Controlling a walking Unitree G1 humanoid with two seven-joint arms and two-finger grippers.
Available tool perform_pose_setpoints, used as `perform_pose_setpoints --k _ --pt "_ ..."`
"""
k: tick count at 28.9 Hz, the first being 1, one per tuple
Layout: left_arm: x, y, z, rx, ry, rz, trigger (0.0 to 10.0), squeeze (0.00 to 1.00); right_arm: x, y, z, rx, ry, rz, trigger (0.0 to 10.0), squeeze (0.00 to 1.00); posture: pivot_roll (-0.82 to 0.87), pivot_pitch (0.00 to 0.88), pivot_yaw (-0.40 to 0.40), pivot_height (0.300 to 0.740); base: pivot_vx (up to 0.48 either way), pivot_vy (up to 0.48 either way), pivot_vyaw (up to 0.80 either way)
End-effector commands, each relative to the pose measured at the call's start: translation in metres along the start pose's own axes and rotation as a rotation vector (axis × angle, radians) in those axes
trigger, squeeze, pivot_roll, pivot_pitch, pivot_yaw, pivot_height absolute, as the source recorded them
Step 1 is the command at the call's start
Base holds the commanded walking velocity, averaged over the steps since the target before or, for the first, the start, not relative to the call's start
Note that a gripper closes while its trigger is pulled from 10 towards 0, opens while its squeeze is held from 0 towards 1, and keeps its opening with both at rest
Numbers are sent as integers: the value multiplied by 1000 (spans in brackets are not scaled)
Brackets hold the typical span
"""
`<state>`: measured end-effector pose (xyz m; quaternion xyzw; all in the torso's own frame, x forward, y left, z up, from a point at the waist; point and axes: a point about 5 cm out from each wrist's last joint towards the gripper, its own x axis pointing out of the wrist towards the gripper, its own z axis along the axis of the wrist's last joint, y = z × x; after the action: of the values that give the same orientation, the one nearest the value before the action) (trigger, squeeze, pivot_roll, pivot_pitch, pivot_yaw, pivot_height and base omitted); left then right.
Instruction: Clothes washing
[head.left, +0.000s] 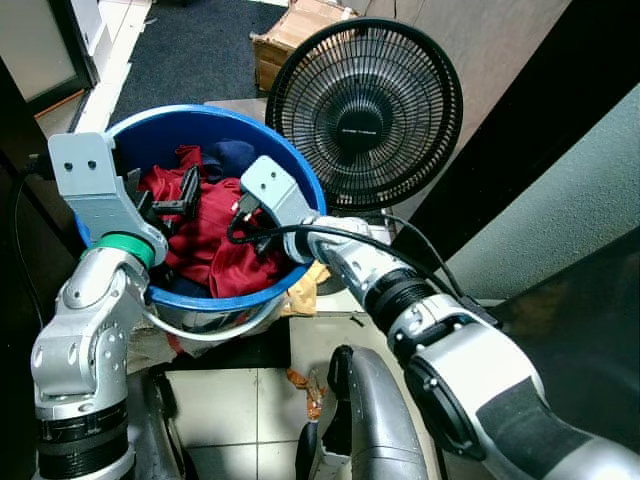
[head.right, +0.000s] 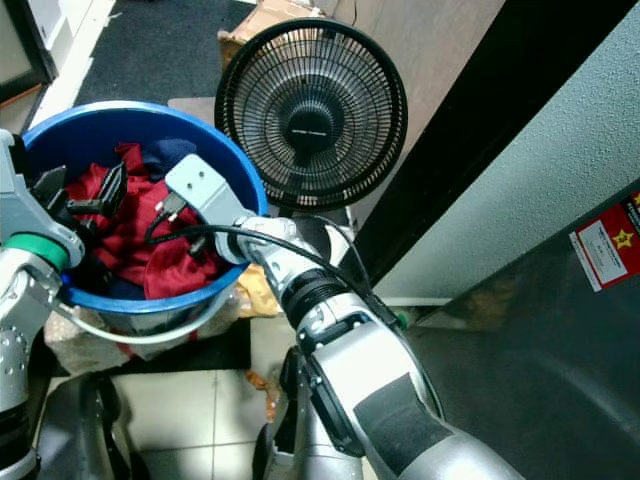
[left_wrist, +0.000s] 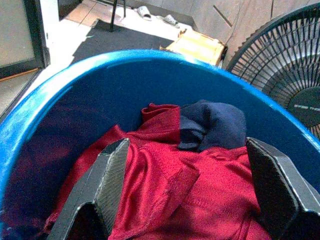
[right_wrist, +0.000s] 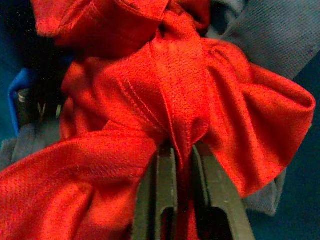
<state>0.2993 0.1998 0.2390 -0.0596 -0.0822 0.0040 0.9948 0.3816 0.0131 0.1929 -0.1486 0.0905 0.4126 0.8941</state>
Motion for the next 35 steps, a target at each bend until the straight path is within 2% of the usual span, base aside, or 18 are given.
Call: perform_pose_setpoints --k 1,8,10,12,14,16,17,18,20,21,24,26,27,28,29,32,34,35 --pt "1 -1 -4 -2 15 -4 10000 0 -7 -8 -32 137 85 -40 0 0 -1 269 -191 450 0 0 0" --pt "2 0 -2 3 13 -3 10000 0 -18 -36 10 280 -143 -113 0 0 10 265 -180 450 0 0 0" --pt "3 2 1 8 8 -6 10000 0 -35 -61 40 291 -309 -196 0 0 22 250 -153 450 0 0 0" --pt "3 2 1 8 8 -6 10000 0 -35 -61 40 291 -309 -196 0 0 22 250 -153 450 0 0 0" --pt "8 4 8 17 -6 -18 10000 0 -73 -95 67 236 -529 -341 0 0 30 229 -117 450 0 0 0" --pt "8 4 8 17 -6 -18 10000 0 -73 -95 67 236 -529 -341 0 0 30 229 -117 450 0 0 0" --pt "10 3 9 20 -10 -23 10000 0 -87 -103 71 205 -586 -384 0 0 30 229 -117 450 0 0 0" --pt "12 4 10 23 -11 -29 10000 0 -101 -110 74 179 -638 -432 9373 0 30 216 -97 450 0 0 0" --pt "12 4 10 23 -11 -29 10000 0 -101 -110 74 179 -638 -432 9373 0 30 216 -97 450 0 0 0" --pt "16 3 12 27 -13 -43 10000 0 -127 -120 79 122 -718 -515 10000 0 31 201 -70 450 0 0 0" --pt "16 3 12 27 -13 -43 10000 0 -127 -120 79 122 -718 -515 10000 0 31 201 -70 450 0 0 0" --pt "19 0 13 28 -13 -56 10000 0 -144 -128 83 91 -763 -580 10000 0 32 193 -58 450 0 0 0" --pt "22 -2 14 30 -14 -70 10000 0 -163 -134 88 48 -809 -646 10000 0 40 179 -36 450 0 0 0" --pt "22 -2 14 30 -14 -70 10000 0 -163 -134 88 48 -809 -646 10000 0 40 179 -36 450 0 0 0" --pt "25 -4 16 34 -16 -82 10000 0 -184 -141 95 3 -865 -728 10000 0 46 168 -25 450 0 0 0" --pt "27 -4 18 39 -19 -90 10000 0 -202 -147 102 -33 -913 -808 10000 0 50 162 -17 450 0 0 0" --pt "29 -2 20 47 -20 -94 10000 0 -233 -152 114 -93 -1005 -933 10000 0 55 147 -4 450 0 0 0" --pt "29 -2 20 47 -20 -94 10000 0 -233 -152 114 -93 -1005 -933 10000 0 55 147 -4 450 0 0 0"
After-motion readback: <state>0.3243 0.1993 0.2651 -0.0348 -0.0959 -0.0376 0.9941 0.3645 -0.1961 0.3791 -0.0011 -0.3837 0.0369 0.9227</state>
